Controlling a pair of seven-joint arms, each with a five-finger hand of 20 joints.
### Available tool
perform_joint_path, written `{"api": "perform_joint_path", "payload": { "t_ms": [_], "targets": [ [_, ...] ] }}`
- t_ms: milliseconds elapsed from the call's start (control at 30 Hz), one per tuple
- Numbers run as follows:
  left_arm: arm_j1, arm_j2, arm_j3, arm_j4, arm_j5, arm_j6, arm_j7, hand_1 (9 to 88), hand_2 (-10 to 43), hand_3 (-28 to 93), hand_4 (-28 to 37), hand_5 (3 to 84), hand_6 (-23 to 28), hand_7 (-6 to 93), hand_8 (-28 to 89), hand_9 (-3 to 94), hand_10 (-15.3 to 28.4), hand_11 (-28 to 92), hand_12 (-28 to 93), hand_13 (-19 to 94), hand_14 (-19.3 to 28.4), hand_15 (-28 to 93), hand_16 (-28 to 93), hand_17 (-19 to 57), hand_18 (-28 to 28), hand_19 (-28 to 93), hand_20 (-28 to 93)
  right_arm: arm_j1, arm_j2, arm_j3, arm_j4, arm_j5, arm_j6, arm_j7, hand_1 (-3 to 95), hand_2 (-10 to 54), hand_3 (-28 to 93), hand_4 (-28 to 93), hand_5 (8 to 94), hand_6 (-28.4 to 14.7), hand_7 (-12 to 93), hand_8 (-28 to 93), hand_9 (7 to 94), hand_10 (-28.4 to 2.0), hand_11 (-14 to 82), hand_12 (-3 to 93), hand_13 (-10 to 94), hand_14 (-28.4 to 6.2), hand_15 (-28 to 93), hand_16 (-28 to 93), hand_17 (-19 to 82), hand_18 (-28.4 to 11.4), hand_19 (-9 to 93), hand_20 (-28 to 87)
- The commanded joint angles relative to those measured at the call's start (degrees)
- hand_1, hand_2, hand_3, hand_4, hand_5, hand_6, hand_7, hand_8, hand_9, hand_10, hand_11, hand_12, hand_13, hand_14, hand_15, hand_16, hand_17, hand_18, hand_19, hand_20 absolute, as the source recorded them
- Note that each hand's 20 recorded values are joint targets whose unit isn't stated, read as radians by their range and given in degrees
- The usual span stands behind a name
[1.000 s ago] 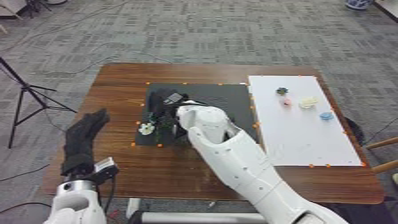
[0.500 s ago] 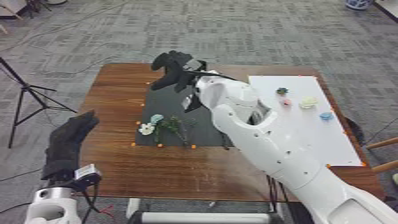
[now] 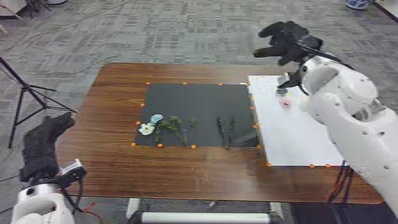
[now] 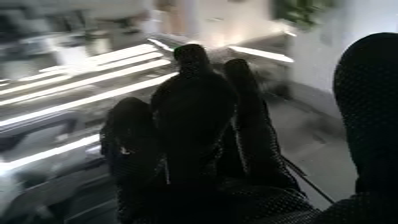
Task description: Arrange flowers
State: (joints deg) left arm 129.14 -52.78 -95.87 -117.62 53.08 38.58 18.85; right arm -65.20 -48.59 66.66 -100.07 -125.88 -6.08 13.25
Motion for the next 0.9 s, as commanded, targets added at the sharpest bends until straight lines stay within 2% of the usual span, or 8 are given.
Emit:
{"api": "perform_joint_path", "payload": {
  "t_ms": [33,67,100,133,233,500,700,900],
  "targets": [
    [0.3,-0.91,1.26,0.55,-0.56,1.08,-1.69,23.0,31.1,60,-28.3,55.9,2.7,13.7,-10,54.1,14.2,19,7,39,14.3,11,-2,5.6,9.4,11,15,-11.43,4.34,3.92,3.92,-1.01,-1.03,2.57,30.3,-9.5,63,-13,51.8,-2.3,11,-6,62.7,-15.3,8.7,15.3,88,-4.7,57,32,59,-15.6,93,55],
    [0.4,-0.98,1.46,0.39,-0.68,0.87,-1.48,22.9,31.1,60,-28.3,55.9,2.7,13.7,-10,54.1,14.2,18,7,39,14.3,11,-2,5.6,9.4,11,15,-11.87,4.27,4.0,4.24,-1.69,-0.69,2.41,30.4,-9.5,63,-13,51.9,-2.3,12,-6,63.0,-15.3,8.8,15.4,88,-4.7,57,32,59,-15.7,93,55],
    [1.63,-1.17,0.72,0.13,-1.01,-0.55,-0.65,22.9,31.1,60,-28.3,55.9,2.7,13.7,-10,54.1,14.3,18,7,39,14.3,11,-2,5.6,9.4,11,15,-13.34,4.65,5.0,3.84,-2.67,-0.22,2.6,30.5,-9.5,63,-13,52.2,-2.2,12,-6,63.3,-15.1,8.8,15.5,88,-4.7,57,32,59,-15.8,93,55],
    [-0.56,-1.09,2.0,0.55,0.32,-0.48,-2.3,22.6,31.1,61,-28.3,55.9,2.8,13.7,-10,54.0,14.3,18,7,39,14.3,11,-2,5.6,9.4,11,15,-14.65,5.01,5.92,3.62,-3.26,0.22,2.82,30.5,-9.5,63,-13,52.2,-2.2,12,-6,63.4,-15.0,8.9,15.5,88,-4.6,57,32,59,-15.7,93,55],
    [-2.14,-1.01,3.04,0.88,2.69,-0.7,-4.03,22.8,30.9,60,-28.3,55.8,2.8,13.8,-10,53.9,14.3,19,7,39,14.3,12,-2,5.5,9.5,11,15,-19.41,6.09,10.29,2.09,-2.21,1.11,4.14,30.7,-9.5,64,-13,52.7,-1.9,12,-6,63.8,-14.9,8.8,15.7,88,-4.5,58,32,59,-15.7,93,55],
    [-0.56,-1.5,2.89,-0.09,1.98,0.27,-4.21,22.6,30.2,61,-28.3,55.7,2.8,14.0,-10,53.9,14.4,19,7,39,14.6,12,-2,5.4,9.6,11,15,-31.15,5.63,21.35,-0.38,-1.27,0.49,5.85,30.7,-9.5,64,-13,53.3,-1.9,13,-7,63.9,-14.9,8.8,15.8,88,-4.3,58,32,59,-16.0,93,56],
    [0.35,-2.19,3.22,-0.64,1.99,-0.7,-4.0,22.7,29.5,61,-28.3,55.6,2.7,14.1,-10,54.0,14.5,19,7,39,14.7,12,-2,5.3,9.8,11,15,-31.29,3.75,20.91,1.69,-2.11,-0.12,5.62,30.5,-9.5,64,-13,53.4,-1.9,13,-7,63.8,-14.9,8.8,15.9,88,-4.3,58,32,59,-16.0,93,56],
    [0.59,-2.91,3.53,-0.92,3.14,-2.22,-4.52,22.9,29.2,61,-28.3,55.7,2.8,14.2,-10,54.0,14.5,19,8,39,14.8,12,-2,5.3,9.9,12,15,-24.72,2.05,15.29,8.85,-4.37,0.43,5.14,30.4,-9.5,64,-13,53.5,-1.6,13,-7,63.9,-15.0,8.8,15.8,88,-4.2,58,32,59,-16.3,93,56]
  ]
}}
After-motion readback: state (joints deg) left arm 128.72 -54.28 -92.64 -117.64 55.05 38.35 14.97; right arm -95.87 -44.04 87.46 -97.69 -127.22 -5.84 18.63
